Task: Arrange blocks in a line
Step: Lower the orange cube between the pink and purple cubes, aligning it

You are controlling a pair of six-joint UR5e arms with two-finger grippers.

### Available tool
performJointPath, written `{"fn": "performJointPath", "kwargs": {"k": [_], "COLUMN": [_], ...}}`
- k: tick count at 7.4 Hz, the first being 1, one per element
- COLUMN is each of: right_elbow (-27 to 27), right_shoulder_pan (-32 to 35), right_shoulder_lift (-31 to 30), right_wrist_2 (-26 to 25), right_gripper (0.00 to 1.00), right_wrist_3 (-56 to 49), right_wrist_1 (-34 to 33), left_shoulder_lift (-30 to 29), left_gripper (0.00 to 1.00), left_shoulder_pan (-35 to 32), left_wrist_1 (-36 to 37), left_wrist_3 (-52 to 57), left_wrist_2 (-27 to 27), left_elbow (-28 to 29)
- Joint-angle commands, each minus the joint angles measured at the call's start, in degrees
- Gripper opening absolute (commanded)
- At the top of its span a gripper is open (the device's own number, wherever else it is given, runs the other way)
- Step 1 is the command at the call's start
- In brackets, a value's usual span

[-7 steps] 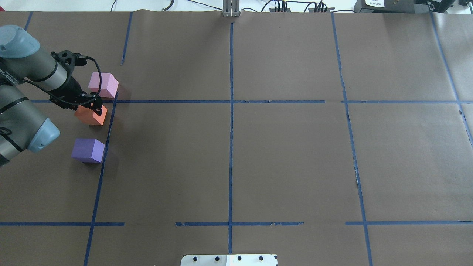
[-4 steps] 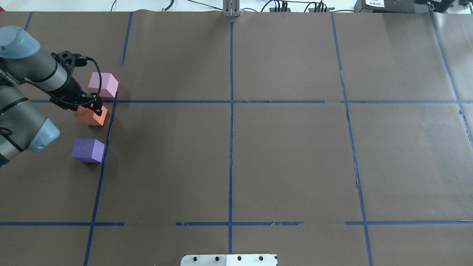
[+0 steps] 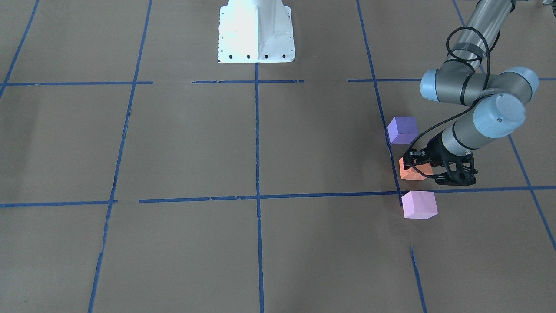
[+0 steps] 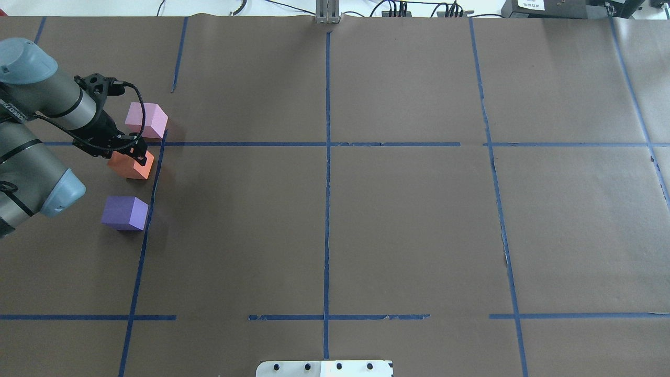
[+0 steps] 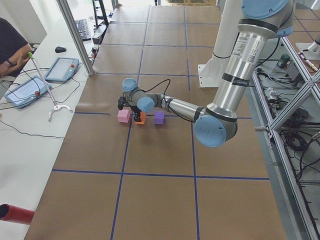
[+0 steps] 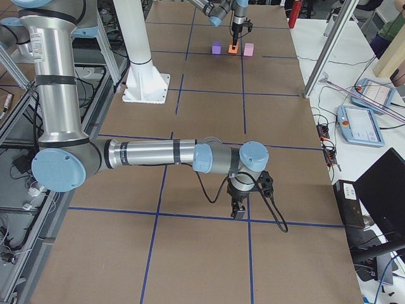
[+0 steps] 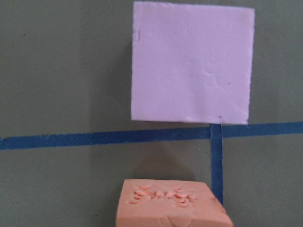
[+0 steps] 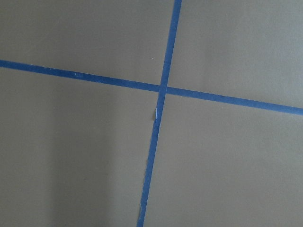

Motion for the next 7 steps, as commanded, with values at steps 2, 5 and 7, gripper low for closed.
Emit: {"fn": "performJointPath", "kwargs": {"k": [2,5,7], "right_elbow": [0.0,0.0,0.0], "right_shoulder_pan": [0.0,0.0,0.0], "right_shoulder_lift": [0.0,0.0,0.0], "right_wrist_2": [0.0,0.0,0.0], "right_gripper": [1.00,1.00,1.00], "right_wrist_3": [0.0,0.0,0.0], "right_wrist_1": [0.0,0.0,0.0], "left_shoulder_lift": [-0.1,-0.2,-0.2], "left_gripper": [0.42,1.00,1.00], "left_shoulder_pan": [0.6,0.8,0.8], "left_wrist_1": [-1.1,-1.1,-1.0], "left_wrist_3": [-1.1,-1.1,-1.2], "left_wrist_2": [0.0,0.0,0.0], "left_elbow": [0.6,0.6,0.5]}}
